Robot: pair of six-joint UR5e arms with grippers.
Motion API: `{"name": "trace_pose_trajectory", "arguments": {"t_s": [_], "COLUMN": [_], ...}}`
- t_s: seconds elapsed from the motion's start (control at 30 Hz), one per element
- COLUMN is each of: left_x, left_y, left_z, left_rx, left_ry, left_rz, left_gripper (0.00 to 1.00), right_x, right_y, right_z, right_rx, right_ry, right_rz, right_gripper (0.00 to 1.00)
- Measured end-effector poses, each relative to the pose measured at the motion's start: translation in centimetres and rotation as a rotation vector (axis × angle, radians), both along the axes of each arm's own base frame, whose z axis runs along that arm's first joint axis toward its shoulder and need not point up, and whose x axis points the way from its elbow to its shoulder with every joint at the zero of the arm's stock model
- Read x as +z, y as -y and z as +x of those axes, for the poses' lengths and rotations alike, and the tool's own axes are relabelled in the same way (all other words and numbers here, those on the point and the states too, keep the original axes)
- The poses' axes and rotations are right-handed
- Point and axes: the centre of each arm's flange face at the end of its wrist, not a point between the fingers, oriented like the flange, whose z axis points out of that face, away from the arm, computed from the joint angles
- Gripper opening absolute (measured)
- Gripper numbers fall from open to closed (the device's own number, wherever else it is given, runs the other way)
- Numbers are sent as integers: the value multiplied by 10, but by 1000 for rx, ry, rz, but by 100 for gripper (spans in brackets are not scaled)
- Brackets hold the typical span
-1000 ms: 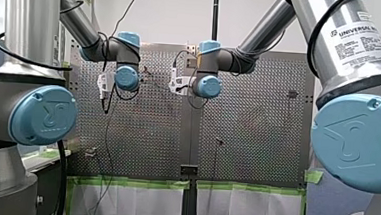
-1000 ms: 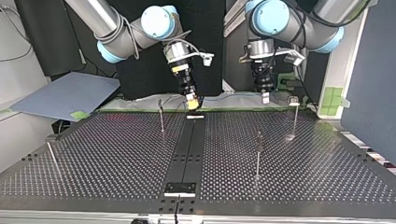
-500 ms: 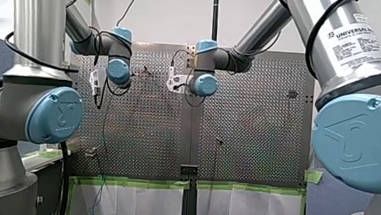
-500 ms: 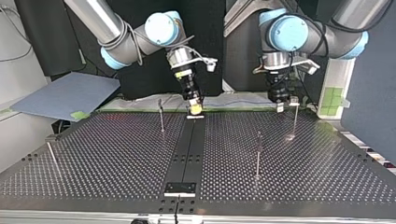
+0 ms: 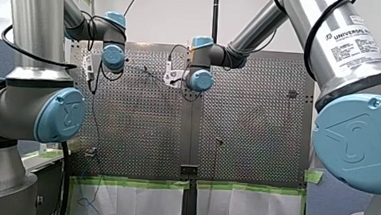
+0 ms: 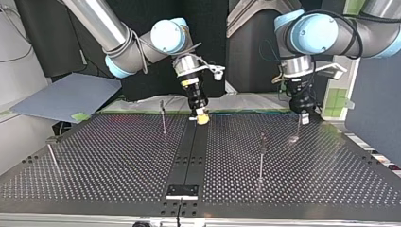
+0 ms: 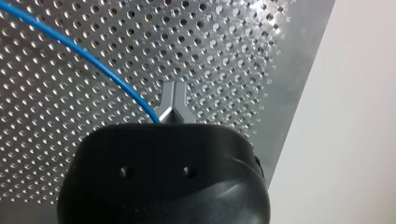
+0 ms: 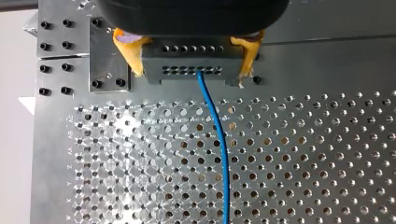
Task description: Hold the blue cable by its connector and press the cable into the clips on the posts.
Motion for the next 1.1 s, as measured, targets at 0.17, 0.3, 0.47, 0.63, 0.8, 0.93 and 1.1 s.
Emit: {"name": "trace_pose_trajectory", "arguments": {"t_s": [0.17,0.3,0.47,0.63,0.8,0.93,1.1], "left_x": [-5,-15,-28,-22,-3,6,3], "left_y": [8,10,9,12,15,14,13], "left_z": [9,17,27,33,41,48,56], "left_rx": [-46,-62,-62,-65,-60,-57,-60], "left_ry": [-32,-64,-94,-74,-32,-12,-18], "left_rz": [3,8,10,-2,-26,-32,-34], "left_gripper": [0,0,0,0,0,0,0], "right_x": [8,21,35,32,16,15,24], "right_y": [-1,-2,-6,-6,0,7,16], "right_z": [9,17,27,32,34,33,33], "right_rx": [11,21,34,38,37,36,34], "right_ry": [17,31,49,52,46,69,99], "right_rz": [5,-3,-12,-3,28,48,55], "right_gripper": [0,0,0,0,0,0,0]}}
